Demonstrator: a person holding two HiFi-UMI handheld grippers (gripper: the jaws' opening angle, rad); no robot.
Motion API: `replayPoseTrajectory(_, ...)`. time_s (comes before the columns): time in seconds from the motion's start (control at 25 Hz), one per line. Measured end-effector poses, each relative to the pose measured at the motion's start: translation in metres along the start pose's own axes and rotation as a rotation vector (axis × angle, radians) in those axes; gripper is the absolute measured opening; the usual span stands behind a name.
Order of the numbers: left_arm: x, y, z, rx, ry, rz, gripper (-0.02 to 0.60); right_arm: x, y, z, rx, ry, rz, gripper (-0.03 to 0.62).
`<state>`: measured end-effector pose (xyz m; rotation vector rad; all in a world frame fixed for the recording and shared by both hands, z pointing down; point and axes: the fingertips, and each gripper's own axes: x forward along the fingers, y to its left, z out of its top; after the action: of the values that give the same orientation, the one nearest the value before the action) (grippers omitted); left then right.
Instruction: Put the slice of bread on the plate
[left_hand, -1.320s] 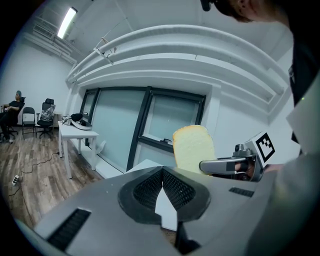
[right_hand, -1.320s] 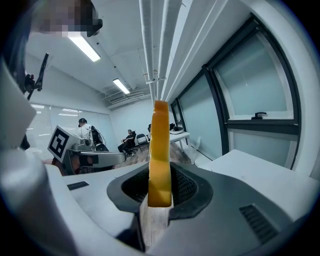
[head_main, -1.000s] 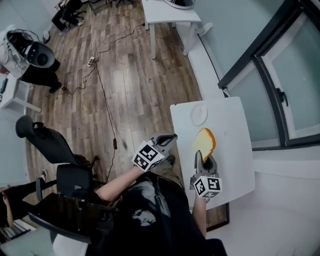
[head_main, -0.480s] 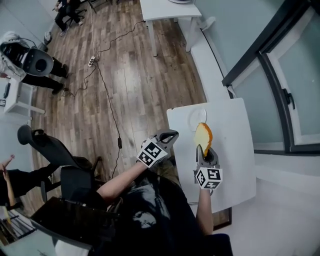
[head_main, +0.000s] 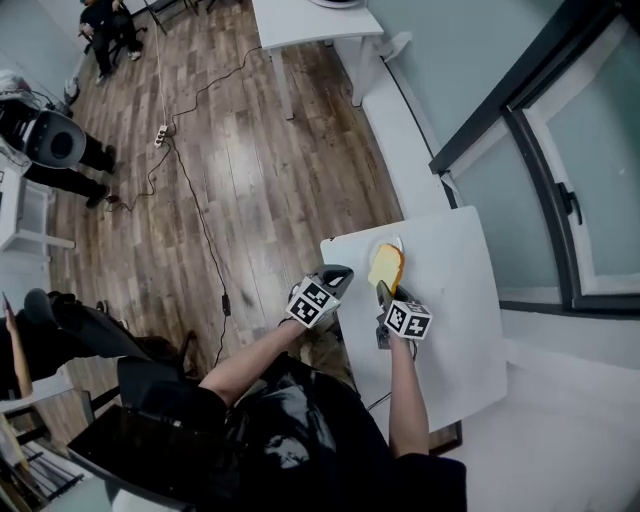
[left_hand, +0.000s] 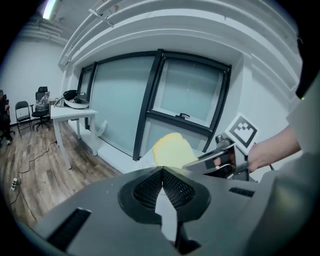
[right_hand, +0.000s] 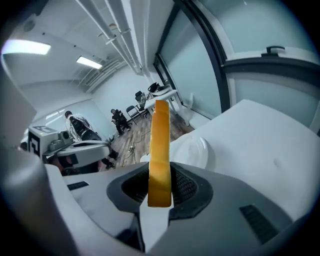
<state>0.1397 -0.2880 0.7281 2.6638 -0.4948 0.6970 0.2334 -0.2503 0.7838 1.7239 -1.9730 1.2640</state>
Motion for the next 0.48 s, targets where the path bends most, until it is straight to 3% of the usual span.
replayPoseTrajectory(0.16,0.017,0.006,-0.007,-0.025,0.023,-0.014,0.003,0.034,-0.026,0.001,0.061,0.086,-0.033,0.098)
replayPoseTrajectory(0.4,0.029,0.021,-0.009,-0.056,0.054,-0.004,0.004,0.063,-0.038,0.011,0.374,0.126,0.077,0.098)
replayPoseTrajectory(0.48,0.028,0.018,-0.008,-0.06,0.055,-0.014,0.004,0.066,-0.046,0.011,0.401,0.161,0.062,0.098)
